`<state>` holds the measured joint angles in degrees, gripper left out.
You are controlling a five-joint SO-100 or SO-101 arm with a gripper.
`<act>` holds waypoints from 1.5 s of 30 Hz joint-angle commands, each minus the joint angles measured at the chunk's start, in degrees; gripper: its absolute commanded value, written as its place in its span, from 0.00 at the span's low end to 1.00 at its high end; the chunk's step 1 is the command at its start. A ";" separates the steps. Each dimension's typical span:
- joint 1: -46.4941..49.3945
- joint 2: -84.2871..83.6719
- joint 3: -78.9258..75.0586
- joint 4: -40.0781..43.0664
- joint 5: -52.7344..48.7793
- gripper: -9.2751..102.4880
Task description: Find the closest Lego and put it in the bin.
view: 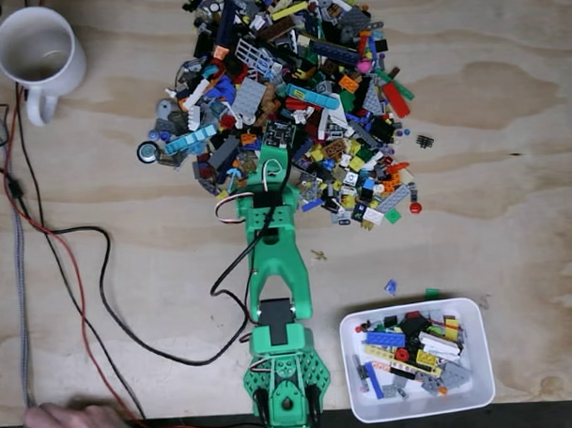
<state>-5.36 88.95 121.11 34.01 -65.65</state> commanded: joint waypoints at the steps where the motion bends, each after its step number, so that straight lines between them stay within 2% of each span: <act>1: -1.41 1.41 -2.29 1.41 1.76 0.10; 5: -1.76 5.98 -5.10 7.47 2.81 0.10; 12: 3.08 25.14 -19.42 34.01 5.27 0.10; 15: 9.49 32.78 -21.62 42.19 5.63 0.11; 18: 21.71 38.14 -19.25 46.23 3.78 0.11; 26: 61.08 50.36 -2.46 45.00 -11.34 0.11; 32: 79.54 55.46 6.06 42.01 -18.90 0.12; 36: 85.69 56.78 10.63 37.35 -20.92 0.15; 40: 87.10 56.60 12.13 33.40 -20.83 0.26; 43: 85.61 56.60 11.16 31.03 -19.51 0.26; 45: 80.77 56.78 8.44 30.85 -17.93 0.26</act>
<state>80.16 143.44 134.12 66.53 -85.25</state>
